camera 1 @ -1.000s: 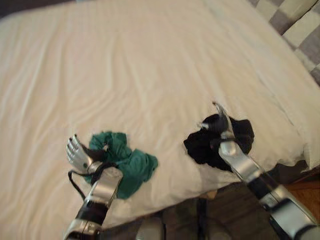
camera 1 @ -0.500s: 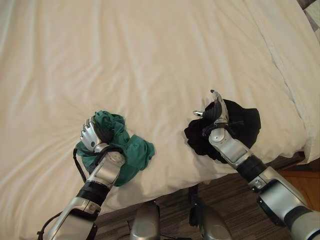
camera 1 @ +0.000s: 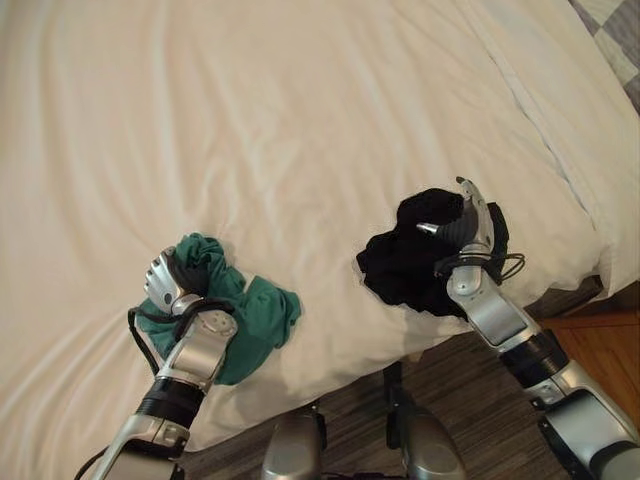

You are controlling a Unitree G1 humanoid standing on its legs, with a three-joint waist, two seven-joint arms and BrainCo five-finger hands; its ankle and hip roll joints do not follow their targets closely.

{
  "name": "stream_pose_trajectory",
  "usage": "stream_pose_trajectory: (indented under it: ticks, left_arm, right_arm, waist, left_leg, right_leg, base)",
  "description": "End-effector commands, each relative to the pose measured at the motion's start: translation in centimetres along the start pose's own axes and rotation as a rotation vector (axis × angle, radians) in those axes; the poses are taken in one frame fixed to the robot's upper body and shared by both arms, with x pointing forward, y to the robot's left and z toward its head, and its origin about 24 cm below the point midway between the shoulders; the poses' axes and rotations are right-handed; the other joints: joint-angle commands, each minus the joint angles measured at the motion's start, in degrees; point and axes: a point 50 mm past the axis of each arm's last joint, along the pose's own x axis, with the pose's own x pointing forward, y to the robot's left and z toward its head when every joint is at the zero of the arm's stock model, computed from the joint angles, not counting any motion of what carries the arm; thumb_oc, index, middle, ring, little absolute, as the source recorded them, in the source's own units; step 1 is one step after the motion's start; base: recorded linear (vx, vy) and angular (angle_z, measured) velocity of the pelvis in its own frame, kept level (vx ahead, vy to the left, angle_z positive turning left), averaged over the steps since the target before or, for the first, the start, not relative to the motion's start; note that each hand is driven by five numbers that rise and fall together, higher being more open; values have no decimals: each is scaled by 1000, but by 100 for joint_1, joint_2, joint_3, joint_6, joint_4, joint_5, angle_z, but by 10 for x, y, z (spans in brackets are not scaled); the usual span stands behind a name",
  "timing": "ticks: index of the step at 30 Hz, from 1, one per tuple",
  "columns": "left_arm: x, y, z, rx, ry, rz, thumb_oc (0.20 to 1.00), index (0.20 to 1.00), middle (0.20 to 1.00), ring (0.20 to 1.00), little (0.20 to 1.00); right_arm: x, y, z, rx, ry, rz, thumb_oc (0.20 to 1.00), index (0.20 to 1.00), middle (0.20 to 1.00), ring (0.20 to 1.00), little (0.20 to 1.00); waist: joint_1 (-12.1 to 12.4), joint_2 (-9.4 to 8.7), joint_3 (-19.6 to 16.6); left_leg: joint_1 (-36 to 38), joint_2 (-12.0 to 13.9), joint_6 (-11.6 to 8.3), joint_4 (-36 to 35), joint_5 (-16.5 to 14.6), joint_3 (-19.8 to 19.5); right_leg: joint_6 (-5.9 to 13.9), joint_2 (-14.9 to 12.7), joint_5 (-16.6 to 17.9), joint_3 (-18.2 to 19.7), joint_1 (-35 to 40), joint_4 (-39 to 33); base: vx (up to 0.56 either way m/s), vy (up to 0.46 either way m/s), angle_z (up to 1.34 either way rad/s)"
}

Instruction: Tidy up the quilt and then pick up the clothes from the bed and put them into the laundry hamper.

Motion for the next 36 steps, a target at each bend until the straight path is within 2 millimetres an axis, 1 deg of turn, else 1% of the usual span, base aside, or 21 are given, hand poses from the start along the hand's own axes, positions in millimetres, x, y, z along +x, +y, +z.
stream_pose_trajectory:
  ticks: [1, 2, 3, 4, 7, 9, 10, 11, 12, 14, 16, 17, 18, 19, 20, 21, 22, 26, 30, 34, 36]
  left_arm:
    - [-25, -28, 51, -149, -163, -145, 200, 200, 200, 200, 200]
    - [-25, -28, 51, -149, -163, -145, 200, 200, 200, 200, 200]
    - [-25, -23, 48, -142, -150, -141, 200, 200, 200, 200, 200]
    - [-24, -20, 47, -140, -139, -138, 200, 200, 200, 200, 200]
    - [-24, -19, 48, -140, -136, -140, 200, 200, 200, 200, 200]
    - [-24, -19, 49, -143, -134, -139, 200, 200, 200, 200, 200]
    - [-23, -18, 50, -147, -132, -137, 200, 200, 200, 200, 200]
    - [-22, -18, 50, -149, -131, -134, 200, 200, 200, 200, 200]
    - [-22, -17, 50, -150, -132, -129, 200, 200, 200, 200, 200]
    - [-22, -18, 49, -150, -133, -127, 200, 200, 200, 200, 200]
    - [-22, -17, 49, -155, -136, -120, 200, 200, 200, 200, 200]
    - [-23, -16, 48, -155, -136, -120, 200, 200, 200, 200, 200]
    - [-23, -15, 47, -156, -134, -119, 200, 200, 200, 200, 200]
    - [-22, -15, 47, -156, -132, -118, 200, 200, 200, 200, 200]
    - [-22, -15, 46, -156, -128, -114, 200, 200, 200, 200, 200]
    - [-22, -15, 46, -155, -127, -113, 200, 200, 200, 200, 200]
    - [-22, -16, 45, -157, -125, -111, 200, 200, 200, 200, 200]
    - [-22, -20, 41, -161, -127, -113, 200, 200, 200, 200, 200]
    - [-21, -22, 40, -178, -132, -123, 200, 200, 200, 200, 200]
    - [-26, -28, 48, -325, -158, -192, 200, 200, 200, 200, 200]
    - [-32, -26, 53, -421, -186, -226, 200, 200, 200, 200, 200]
  right_arm:
    - [9, -19, 30, 11, -140, -80, 1000, 1000, 1000, 1000, 1000]
    - [9, -19, 30, 11, -140, -80, 1000, 1000, 1000, 1000, 1000]
    - [8, -33, 31, 0, -161, -43, 1000, 1000, 1000, 1000, 1000]
    - [2, -29, 33, -44, -187, 92, 1000, 1000, 1000, 1000, 1000]
    - [-3, -21, 36, -75, -199, 169, 1000, 1000, 1000, 1000, 1000]
    - [-9, -12, 34, -91, -190, 220, 1000, 1000, 1000, 1000, 1000]
    - [-13, -2, 31, -113, -172, 275, 1000, 1000, 1000, 1000, 1000]
    - [-15, 2, 28, -114, -154, 300, 1000, 1000, 1000, 1000, 1000]
    - [-20, 13, 22, -131, -130, 337, 1000, 1000, 1000, 1000, 1000]
    - [-24, 20, 15, -149, -107, 367, 1000, 1000, 1000, 1000, 1000]
    - [-35, 35, 0, -164, -56, 425, 1000, 1000, 1000, 1000, 1000]
    - [-37, 37, -4, -175, -43, 433, 1000, 1000, 1000, 1000, 1000]
    - [-42, 42, -11, -196, -25, 447, 853, 853, 853, 853, 853]
    - [-43, 43, -13, -201, -17, 453, 598, 598, 598, 598, 598]
    - [-46, 47, -18, -220, 4, 468, 200, 200, 200, 200, 200]
    - [-46, 47, -19, -223, 4, 469, 200, 200, 200, 200, 200]
    - [-49, 53, -25, -262, 24, 487, 200, 200, 200, 200, 200]
    - [-55, 62, -39, -283, 59, 488, 200, 200, 200, 200, 200]
    - [-56, 65, -42, -250, 53, 465, 200, 200, 200, 200, 200]
    - [-61, 70, -34, 13, 73, 457, 200, 200, 200, 200, 200]
    - [-64, 67, -35, 146, 103, 440, 200, 200, 200, 200, 200]
  waist:
    - [-251, 8, -138]
    - [-251, 8, -138]
    - [-297, -15, -165]
    - [-292, -54, -146]
    - [-288, -61, -123]
    - [-282, -77, -115]
    - [-255, -94, -100]
    - [-244, -100, -90]
    - [-226, -118, -81]
    - [-206, -129, -68]
    - [-173, -134, -39]
    - [-167, -131, -33]
    - [-161, -127, -24]
    - [-160, -127, -19]
    - [-163, -129, -12]
    - [-164, -129, -12]
    - [-156, -123, 0]
    - [-146, -97, 13]
    - [-162, -64, 27]
    - [-191, -26, 4]
    - [-203, -3, -20]
  left_leg:
    - [237, -20, 17, 80, -780, 13]
    - [237, -20, 17, 80, -780, 13]
    - [271, -31, 18, 95, -819, 19]
    - [297, -13, 21, 95, -831, 41]
    - [310, -4, 14, 97, -822, 42]
    - [299, -2, 10, 117, -828, 33]
    - [295, 4, 10, 122, -829, 27]
    - [291, 5, 11, 121, -824, 20]
    - [271, 10, 10, 121, -816, 5]
    - [262, 10, 19, 116, -811, -8]
    - [243, 10, 31, 100, -790, -38]
    - [241, 7, 34, 97, -788, -45]
    - [231, 1, 37, 92, -780, -52]
    - [226, -1, 37, 92, -780, -54]
    - [223, -3, 39, 89, -779, -59]
    - [221, -2, 38, 88, -777, -60]
    - [216, -7, 41, 78, -769, -66]
    - [215, -8, 51, 59, -743, -58]
    - [209, -10, 54, 47, -722, -34]
    - [232, -1, 50, 45, -708, -3]
    - [257, -10, 55, 48, -710, -8]
  right_leg:
    - [216, -94, -522, 136, 215, -18]
    - [216, -94, -522, 136, 215, -18]
    - [250, -112, -527, 145, 234, -16]
    - [275, -122, -534, 114, 248, -17]
    - [279, -125, -534, 93, 261, -14]
    - [288, -127, -534, 79, 260, -7]
    - [298, -131, -536, 52, 265, -7]
    - [297, -130, -534, 38, 263, -6]
    - [300, -125, -531, 15, 255, -5]
    - [301, -124, -528, -1, 257, -8]
    - [304, -127, -519, -41, 248, -4]
    - [306, -128, -518, -47, 245, 1]
    - [309, -129, -511, -58, 241, 1]
    - [309, -129, -510, -61, 238, 2]
    - [310, -128, -505, -68, 235, 4]
    - [311, -127, -504, -69, 233, 4]
    - [310, -124, -500, -68, 225, 1]
    - [310, -133, -476, -71, 216, -11]
    - [318, -152, -454, -63, 200, -16]
    - [317, -184, -445, -52, 215, -30]
    - [317, -199, -448, -42, 238, -34]
  base:
    - [0, 0, 0]
    - [31, 24, 0]
    - [0, 0, 0]
    - [0, 0, 0]
    - [-5, -1, -6]
    - [-4, -6, 2]
    - [-8, -13, 4]
    - [0, 0, 0]
    - [-21, -31, 3]
    - [-23, -35, 6]
    - [-29, -30, 7]
    - [-28, -17, 7]
    - [-21, -11, 4]
    - [0, 0, 0]
    - [0, 0, 0]
    - [-32, -6, 3]
    - [0, 0, 0]
    - [-17, 2, 1]
    - [-26, 9, 0]
    - [-17, 6, 0]
    - [0, 0, 0]
